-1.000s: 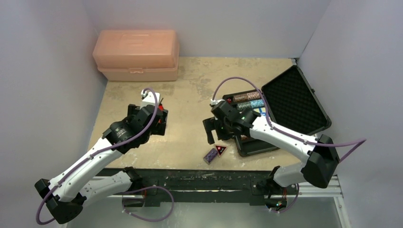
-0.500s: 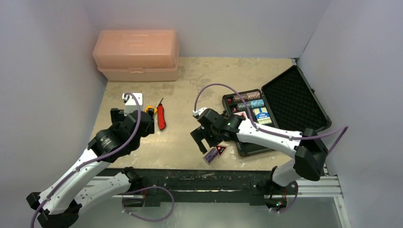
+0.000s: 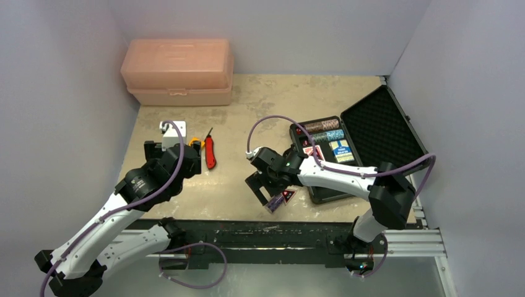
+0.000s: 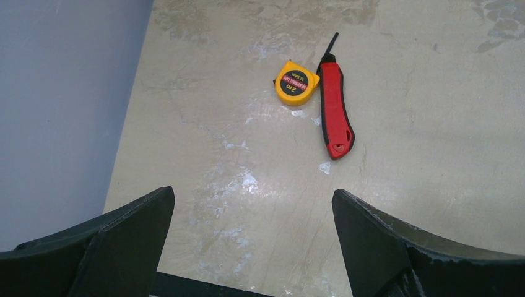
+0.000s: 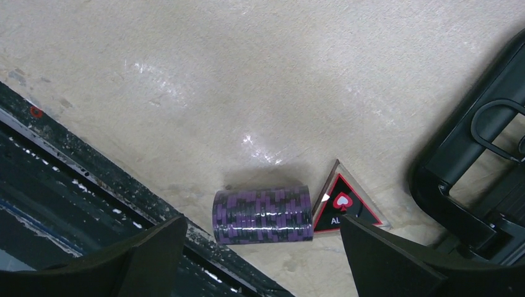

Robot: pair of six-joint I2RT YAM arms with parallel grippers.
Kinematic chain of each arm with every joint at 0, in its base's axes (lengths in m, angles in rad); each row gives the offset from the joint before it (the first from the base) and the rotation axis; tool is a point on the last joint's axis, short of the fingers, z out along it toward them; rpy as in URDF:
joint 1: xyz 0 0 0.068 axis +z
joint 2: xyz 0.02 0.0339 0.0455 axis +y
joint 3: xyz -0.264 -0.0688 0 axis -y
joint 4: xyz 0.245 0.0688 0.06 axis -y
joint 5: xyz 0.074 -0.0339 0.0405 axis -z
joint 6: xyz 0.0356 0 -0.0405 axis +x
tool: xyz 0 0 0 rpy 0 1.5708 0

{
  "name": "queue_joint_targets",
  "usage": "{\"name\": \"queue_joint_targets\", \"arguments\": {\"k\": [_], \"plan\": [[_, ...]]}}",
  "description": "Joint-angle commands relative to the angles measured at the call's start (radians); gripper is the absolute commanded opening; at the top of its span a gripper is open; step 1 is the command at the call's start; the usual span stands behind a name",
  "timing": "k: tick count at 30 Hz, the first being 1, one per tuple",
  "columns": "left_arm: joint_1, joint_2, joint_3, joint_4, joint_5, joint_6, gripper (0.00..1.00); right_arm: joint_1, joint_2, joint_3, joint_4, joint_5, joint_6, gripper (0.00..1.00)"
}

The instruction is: Pack up texas hold em set

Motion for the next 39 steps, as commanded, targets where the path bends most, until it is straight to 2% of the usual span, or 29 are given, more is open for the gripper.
{"name": "queue_joint_targets", "arguments": {"k": [1,39], "plan": [[0.007,0.006,0.014,0.013,-0.010,-0.006,1.00,0.012,0.021,0.009,0.008,0.011,-0.002,0.99],[0.007,0.012,0.013,0.020,0.012,0.005,1.00,0.061,0.121,0.016,-0.074,0.045,0.048,0.94]]}}
